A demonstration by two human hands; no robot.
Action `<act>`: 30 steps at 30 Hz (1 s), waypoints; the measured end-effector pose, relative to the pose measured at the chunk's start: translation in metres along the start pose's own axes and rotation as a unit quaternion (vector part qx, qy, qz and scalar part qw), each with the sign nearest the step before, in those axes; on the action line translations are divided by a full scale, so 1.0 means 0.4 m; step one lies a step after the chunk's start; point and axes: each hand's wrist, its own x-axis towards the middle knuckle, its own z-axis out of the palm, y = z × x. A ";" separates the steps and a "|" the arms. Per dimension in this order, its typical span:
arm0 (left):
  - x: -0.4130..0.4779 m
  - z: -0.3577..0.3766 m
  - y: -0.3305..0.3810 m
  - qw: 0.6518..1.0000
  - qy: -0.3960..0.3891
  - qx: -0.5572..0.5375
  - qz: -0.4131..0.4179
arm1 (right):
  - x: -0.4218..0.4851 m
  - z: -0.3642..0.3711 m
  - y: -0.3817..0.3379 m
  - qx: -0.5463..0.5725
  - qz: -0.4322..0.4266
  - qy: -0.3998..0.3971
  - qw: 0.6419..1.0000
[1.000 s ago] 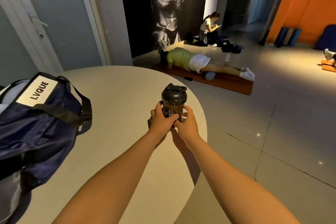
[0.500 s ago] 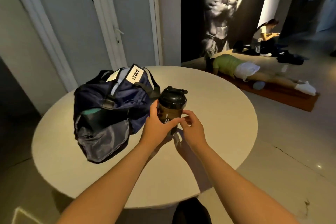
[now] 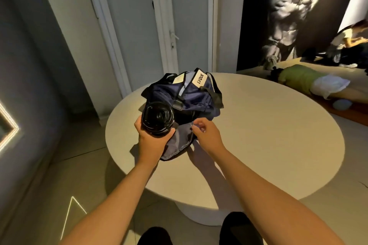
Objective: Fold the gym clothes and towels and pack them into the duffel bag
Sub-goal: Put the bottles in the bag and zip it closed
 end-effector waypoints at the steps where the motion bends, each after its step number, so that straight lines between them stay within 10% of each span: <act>1: 0.010 -0.004 -0.010 1.000 0.001 0.007 -0.001 | 0.017 0.016 -0.003 -0.029 0.006 -0.036 0.999; 13: 0.054 0.104 -0.056 0.997 -0.039 0.035 -0.049 | 0.034 0.018 0.055 -0.090 0.098 -0.240 0.962; 18: 0.051 0.126 -0.064 0.995 -0.065 0.049 -0.057 | 0.081 -0.013 0.040 -0.052 -0.019 0.062 0.997; 30: 0.100 0.122 -0.058 0.991 -0.091 0.097 0.007 | 0.233 0.040 -0.071 -0.156 -0.032 0.100 0.982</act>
